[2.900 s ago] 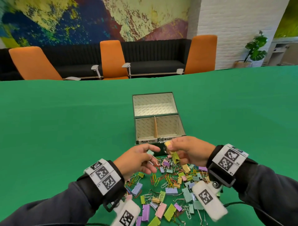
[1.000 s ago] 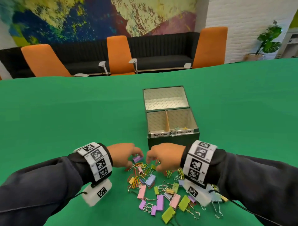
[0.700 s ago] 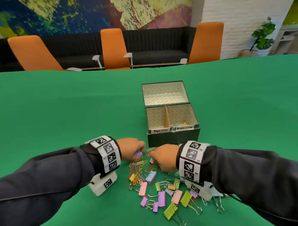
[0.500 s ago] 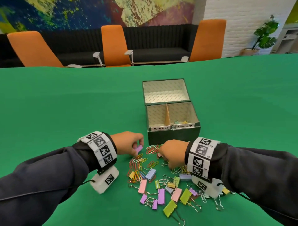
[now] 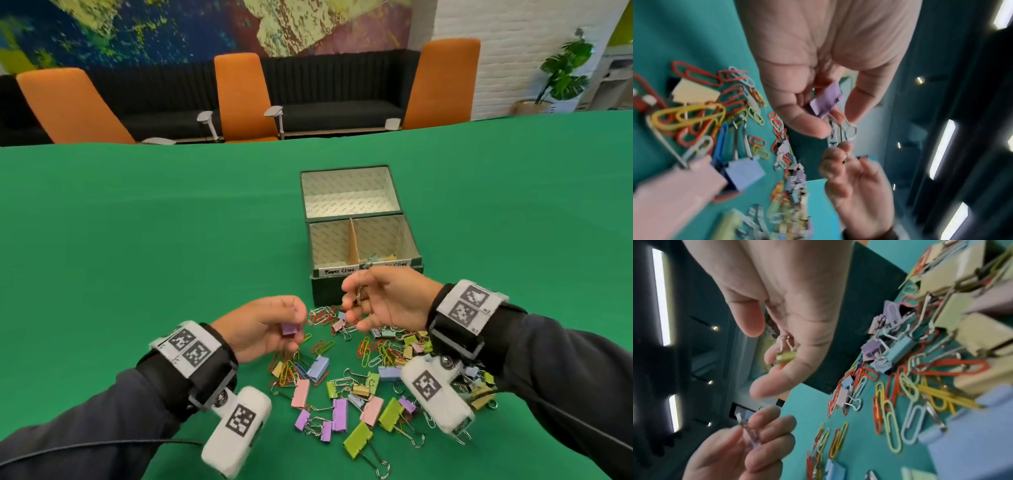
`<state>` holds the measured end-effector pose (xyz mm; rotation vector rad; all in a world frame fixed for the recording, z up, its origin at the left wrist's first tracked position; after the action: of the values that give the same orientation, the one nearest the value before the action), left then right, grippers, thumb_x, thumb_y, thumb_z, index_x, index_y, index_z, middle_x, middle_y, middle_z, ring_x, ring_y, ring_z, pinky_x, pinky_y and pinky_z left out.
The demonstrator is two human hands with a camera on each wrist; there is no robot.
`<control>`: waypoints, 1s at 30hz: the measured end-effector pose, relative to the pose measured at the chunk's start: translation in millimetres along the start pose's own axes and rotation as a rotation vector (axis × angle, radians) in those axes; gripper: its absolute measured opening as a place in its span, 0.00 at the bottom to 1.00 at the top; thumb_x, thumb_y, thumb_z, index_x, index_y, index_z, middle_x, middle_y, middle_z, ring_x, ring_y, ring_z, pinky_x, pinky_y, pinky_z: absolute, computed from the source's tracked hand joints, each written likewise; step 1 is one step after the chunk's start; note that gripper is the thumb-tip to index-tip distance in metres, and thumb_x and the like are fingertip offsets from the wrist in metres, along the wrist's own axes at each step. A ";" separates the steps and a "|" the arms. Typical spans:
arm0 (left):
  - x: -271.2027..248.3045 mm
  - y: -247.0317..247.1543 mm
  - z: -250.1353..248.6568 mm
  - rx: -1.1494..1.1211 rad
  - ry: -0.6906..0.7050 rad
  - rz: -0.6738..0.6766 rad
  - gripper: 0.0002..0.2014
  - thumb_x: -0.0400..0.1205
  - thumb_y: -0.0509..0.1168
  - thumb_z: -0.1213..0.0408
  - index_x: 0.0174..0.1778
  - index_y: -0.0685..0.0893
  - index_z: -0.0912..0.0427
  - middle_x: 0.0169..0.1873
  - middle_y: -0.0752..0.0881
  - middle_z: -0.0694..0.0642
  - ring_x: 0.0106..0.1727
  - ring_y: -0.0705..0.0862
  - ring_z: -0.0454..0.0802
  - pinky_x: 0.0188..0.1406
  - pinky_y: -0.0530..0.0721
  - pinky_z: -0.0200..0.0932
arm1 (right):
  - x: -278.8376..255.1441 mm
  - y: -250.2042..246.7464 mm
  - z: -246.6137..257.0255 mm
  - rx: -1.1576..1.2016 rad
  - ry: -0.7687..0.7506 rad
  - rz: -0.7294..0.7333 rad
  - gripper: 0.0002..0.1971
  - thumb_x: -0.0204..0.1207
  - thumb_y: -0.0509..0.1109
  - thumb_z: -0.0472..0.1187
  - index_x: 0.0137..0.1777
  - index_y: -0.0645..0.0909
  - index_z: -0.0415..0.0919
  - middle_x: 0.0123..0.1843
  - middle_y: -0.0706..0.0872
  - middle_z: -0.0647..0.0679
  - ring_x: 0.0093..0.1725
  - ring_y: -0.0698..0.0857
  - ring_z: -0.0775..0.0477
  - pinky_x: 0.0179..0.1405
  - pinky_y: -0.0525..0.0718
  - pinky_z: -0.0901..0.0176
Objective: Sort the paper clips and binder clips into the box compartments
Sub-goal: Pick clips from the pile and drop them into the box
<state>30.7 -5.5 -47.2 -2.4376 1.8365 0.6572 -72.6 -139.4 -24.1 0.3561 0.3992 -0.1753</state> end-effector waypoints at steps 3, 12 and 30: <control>3.4 4.3 -7.5 0.594 -0.023 -0.017 0.09 0.79 0.62 0.76 0.38 0.76 0.58 0.22 0.79 0.54 0.20 0.79 0.41 0.22 0.81 0.32 | 8.0 0.8 5.2 -0.624 -0.023 -0.162 0.07 0.79 0.61 0.39 0.39 0.74 0.41 0.31 0.75 0.47 0.29 0.76 0.48 0.27 0.78 0.62; 3.6 40.3 -7.0 1.594 -0.091 0.150 0.11 0.81 0.62 0.61 0.58 0.79 0.58 0.37 0.79 0.50 0.41 0.73 0.47 0.34 0.68 0.39 | 38.7 28.5 -10.5 -1.786 -0.001 -0.163 0.16 0.75 0.68 0.42 0.60 0.73 0.40 0.56 0.83 0.41 0.46 0.77 0.43 0.42 0.71 0.57; 16.5 42.6 1.6 1.779 -0.064 0.050 0.10 0.80 0.61 0.54 0.42 0.77 0.59 0.37 0.80 0.58 0.37 0.74 0.53 0.35 0.70 0.41 | 24.3 28.3 -12.0 -1.968 0.032 -0.067 0.16 0.76 0.65 0.37 0.62 0.76 0.33 0.55 0.83 0.39 0.55 0.82 0.40 0.50 0.77 0.53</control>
<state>-5.4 -33.2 -44.4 -1.0666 1.2626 -0.6937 -48.1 -111.1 -35.8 -1.5919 0.4478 0.2055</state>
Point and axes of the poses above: each hand's wrist, its own x-axis towards the middle knuckle, its own y-axis out of the palm, z = x × y, the point moved 5 cm from there along x, towards the middle knuckle
